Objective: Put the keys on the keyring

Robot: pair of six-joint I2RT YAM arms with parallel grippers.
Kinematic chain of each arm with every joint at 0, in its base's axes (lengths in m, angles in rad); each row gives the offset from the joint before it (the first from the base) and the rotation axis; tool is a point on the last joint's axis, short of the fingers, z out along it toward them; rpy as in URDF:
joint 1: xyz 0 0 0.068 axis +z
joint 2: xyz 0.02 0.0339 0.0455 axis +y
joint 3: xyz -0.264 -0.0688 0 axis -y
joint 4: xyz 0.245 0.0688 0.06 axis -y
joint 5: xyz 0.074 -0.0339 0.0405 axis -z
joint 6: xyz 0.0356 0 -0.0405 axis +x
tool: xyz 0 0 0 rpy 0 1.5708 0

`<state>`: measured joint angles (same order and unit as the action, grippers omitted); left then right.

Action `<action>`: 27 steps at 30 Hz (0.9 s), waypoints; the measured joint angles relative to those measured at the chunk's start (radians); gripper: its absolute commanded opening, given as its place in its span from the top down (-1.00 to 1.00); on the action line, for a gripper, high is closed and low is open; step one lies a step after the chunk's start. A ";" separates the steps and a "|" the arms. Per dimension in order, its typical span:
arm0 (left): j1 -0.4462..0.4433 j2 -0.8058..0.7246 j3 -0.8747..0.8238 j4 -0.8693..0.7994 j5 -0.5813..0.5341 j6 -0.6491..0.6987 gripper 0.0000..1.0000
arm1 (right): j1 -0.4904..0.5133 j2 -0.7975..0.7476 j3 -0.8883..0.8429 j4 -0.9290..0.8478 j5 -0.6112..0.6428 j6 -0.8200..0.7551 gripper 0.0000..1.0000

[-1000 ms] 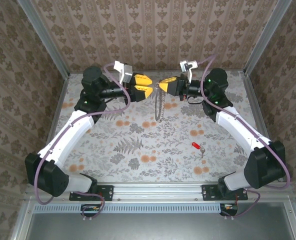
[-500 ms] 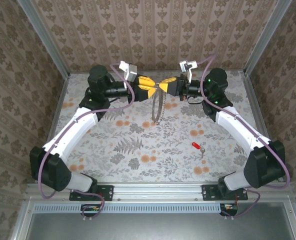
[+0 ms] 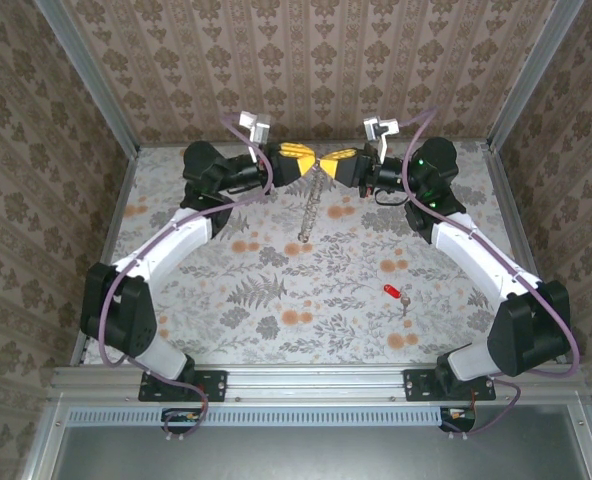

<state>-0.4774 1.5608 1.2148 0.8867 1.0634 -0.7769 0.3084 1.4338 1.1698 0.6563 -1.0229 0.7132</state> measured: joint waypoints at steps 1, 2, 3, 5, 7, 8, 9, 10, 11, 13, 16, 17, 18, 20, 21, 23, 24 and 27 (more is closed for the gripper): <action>0.002 0.004 -0.005 0.027 -0.005 -0.027 0.60 | -0.001 0.000 0.000 0.000 0.003 0.001 1.00; 0.002 0.006 -0.006 0.043 -0.008 -0.044 0.60 | -0.001 0.000 0.000 0.000 0.004 0.001 1.00; 0.002 0.006 -0.006 0.058 -0.013 -0.059 0.60 | -0.001 0.000 0.000 0.001 0.003 0.001 1.00; 0.003 0.008 -0.006 0.097 -0.020 -0.091 0.60 | -0.001 0.000 0.000 0.008 0.004 0.001 1.00; 0.009 0.038 -0.005 0.211 -0.034 -0.187 0.60 | -0.001 0.000 -0.007 0.029 0.021 0.006 1.00; 0.015 0.053 -0.005 0.244 -0.040 -0.219 0.60 | -0.001 0.000 -0.010 0.035 0.026 0.009 1.00; 0.017 0.068 -0.005 0.267 -0.044 -0.243 0.60 | -0.001 0.000 -0.014 0.040 0.033 0.013 1.00; 0.021 0.083 -0.006 0.282 -0.048 -0.266 0.60 | -0.001 0.000 -0.018 0.044 0.040 0.017 1.00; 0.025 0.092 -0.008 0.291 -0.051 -0.281 0.60 | -0.002 0.000 -0.021 0.045 0.046 0.019 1.00; 0.027 0.101 -0.016 0.301 -0.054 -0.307 0.61 | -0.005 0.000 -0.027 0.052 0.058 0.025 1.00; 0.022 0.101 -0.018 0.331 -0.056 -0.327 0.60 | -0.009 0.000 -0.032 0.060 0.074 0.031 1.00; 0.017 0.101 -0.018 0.338 -0.058 -0.330 0.60 | -0.010 0.000 -0.032 0.062 0.077 0.033 1.00; 0.010 0.101 -0.018 0.341 -0.058 -0.331 0.60 | -0.011 0.000 -0.032 0.064 0.080 0.037 1.00; -0.002 0.101 -0.018 0.344 -0.057 -0.332 0.59 | -0.011 0.000 -0.032 0.071 0.088 0.043 1.00; -0.008 0.101 -0.018 0.347 -0.057 -0.332 0.59 | -0.011 0.000 -0.032 0.074 0.092 0.046 1.00; -0.016 0.101 -0.018 0.350 -0.056 -0.333 0.59 | -0.012 0.000 -0.032 0.079 0.102 0.050 1.00; -0.019 0.101 -0.018 0.352 -0.056 -0.334 0.58 | -0.013 0.000 -0.032 0.080 0.105 0.050 1.00; -0.021 0.101 -0.018 0.356 -0.055 -0.335 0.58 | -0.016 0.000 -0.032 0.081 0.108 0.051 1.00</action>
<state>-0.4980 1.6619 1.1973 1.2427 1.0088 -1.1114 0.2920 1.4334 1.1374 0.7376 -0.9146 0.7639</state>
